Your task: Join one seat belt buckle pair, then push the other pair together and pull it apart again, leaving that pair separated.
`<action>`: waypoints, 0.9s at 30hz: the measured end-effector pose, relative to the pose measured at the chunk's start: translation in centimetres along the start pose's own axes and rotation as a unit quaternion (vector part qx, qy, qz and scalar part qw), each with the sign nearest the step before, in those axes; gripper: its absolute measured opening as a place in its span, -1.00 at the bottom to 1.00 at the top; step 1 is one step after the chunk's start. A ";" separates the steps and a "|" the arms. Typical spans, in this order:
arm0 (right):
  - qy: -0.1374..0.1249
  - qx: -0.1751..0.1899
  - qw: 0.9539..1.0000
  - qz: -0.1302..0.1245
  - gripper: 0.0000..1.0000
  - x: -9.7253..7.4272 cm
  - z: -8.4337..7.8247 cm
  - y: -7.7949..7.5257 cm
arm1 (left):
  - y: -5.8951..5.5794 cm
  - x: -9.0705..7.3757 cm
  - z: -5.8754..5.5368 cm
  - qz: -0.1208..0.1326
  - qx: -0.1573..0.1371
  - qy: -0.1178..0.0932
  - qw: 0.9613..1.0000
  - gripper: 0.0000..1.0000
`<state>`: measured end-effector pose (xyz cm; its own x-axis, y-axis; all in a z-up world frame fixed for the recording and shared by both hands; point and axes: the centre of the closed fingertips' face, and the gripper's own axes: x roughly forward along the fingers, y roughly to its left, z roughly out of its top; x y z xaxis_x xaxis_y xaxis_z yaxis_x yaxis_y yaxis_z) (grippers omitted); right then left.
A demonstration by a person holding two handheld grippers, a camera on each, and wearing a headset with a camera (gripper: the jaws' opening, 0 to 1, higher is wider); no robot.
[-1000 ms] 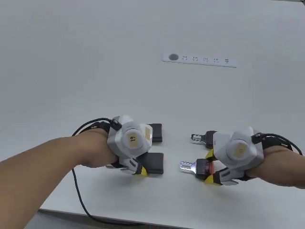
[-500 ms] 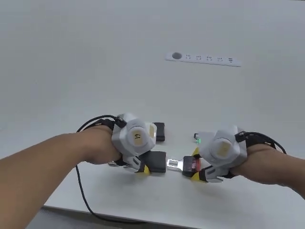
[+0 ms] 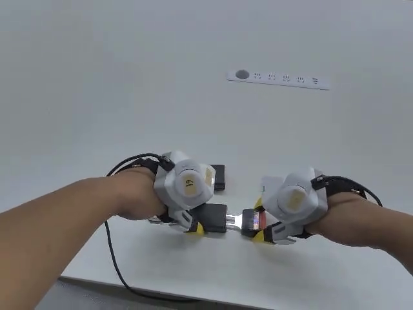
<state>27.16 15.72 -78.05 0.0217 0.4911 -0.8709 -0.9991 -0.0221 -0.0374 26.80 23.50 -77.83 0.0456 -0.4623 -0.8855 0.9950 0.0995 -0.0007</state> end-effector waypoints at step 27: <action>-0.008 0.003 1.000 -0.011 -0.42 0.5 1.7 0.1 | 0.1 0.1 -0.2 -0.002 0.007 -0.004 1.000 -0.36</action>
<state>27.00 17.42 -77.63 0.0422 0.5056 -0.8617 -0.9986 -0.0059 -0.0524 26.87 23.63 -77.96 0.0421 -0.4694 -0.8820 0.9963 0.0855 0.0020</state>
